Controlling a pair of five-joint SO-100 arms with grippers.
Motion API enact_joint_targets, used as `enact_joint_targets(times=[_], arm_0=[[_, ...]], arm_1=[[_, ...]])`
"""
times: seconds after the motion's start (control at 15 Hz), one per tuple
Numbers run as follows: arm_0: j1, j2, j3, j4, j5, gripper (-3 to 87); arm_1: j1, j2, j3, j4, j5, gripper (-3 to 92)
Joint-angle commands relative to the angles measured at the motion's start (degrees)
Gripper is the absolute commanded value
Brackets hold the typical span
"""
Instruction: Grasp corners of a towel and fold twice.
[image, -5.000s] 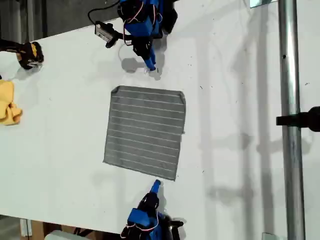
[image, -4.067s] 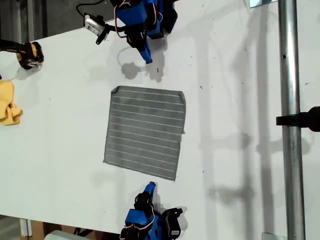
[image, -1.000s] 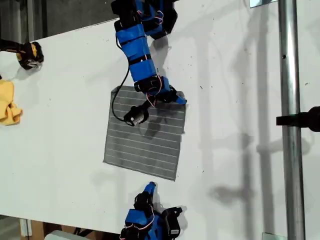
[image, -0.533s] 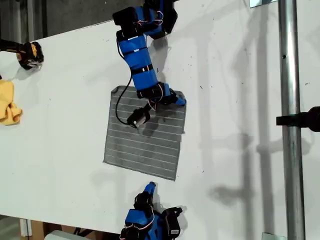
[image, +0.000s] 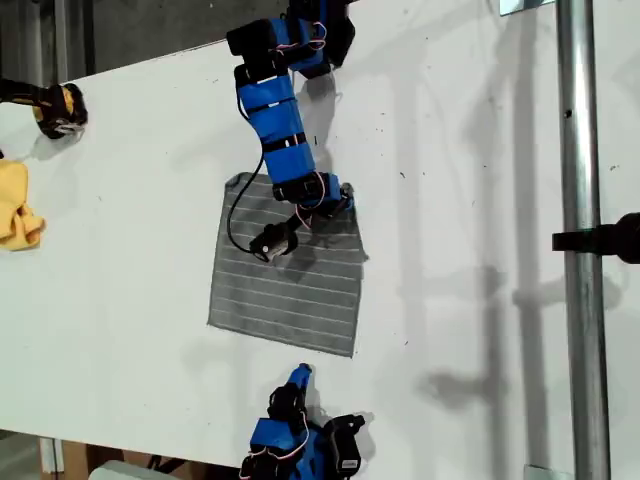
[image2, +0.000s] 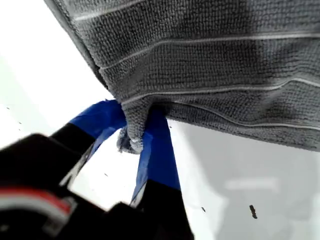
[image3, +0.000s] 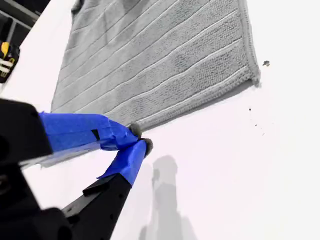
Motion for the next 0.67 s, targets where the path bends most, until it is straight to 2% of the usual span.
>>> enact_joint_targets(times=[0.0, 0.2, 0.4, 0.6], arm_0=[[-1.32, 0.26, 0.26, 0.26, -0.53, -1.3], [-0.88, 0.26, -0.53, 0.44, -3.43, -1.5], [0.09, -1.23, -9.23, 2.9, -4.48, -1.6], [1.85, -16.26, -21.01, 0.53, -3.43, -1.6]], arm_1=[[-0.44, 0.26, -2.29, 0.44, 0.0, -0.1], [-0.97, 0.35, -2.46, 0.18, 0.35, -0.1], [-1.41, 0.18, -2.99, -0.62, 0.44, -0.1], [-1.49, 0.26, -4.13, -1.05, 0.79, -0.1]])
